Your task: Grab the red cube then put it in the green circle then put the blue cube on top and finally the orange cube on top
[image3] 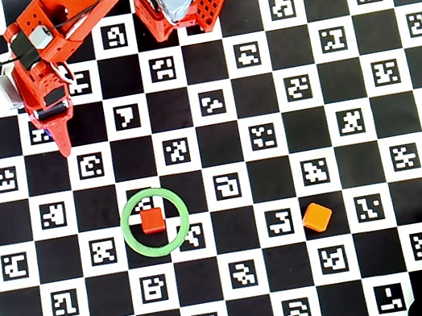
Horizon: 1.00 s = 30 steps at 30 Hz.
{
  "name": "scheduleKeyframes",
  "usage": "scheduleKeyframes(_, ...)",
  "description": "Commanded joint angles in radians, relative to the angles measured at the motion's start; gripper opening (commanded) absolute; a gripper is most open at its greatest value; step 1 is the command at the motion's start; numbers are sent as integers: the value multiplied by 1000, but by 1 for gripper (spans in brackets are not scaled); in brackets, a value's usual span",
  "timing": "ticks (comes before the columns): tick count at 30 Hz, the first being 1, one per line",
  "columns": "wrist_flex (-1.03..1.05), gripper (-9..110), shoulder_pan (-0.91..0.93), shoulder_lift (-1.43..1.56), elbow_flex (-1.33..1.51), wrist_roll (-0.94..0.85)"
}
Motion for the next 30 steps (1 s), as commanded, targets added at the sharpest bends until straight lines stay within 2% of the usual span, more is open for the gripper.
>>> scheduleKeyframes(1, -15, 47, 17, 58, -40, -20)
scheduleKeyframes(30, -57, 47, -34, 54, -71, -103)
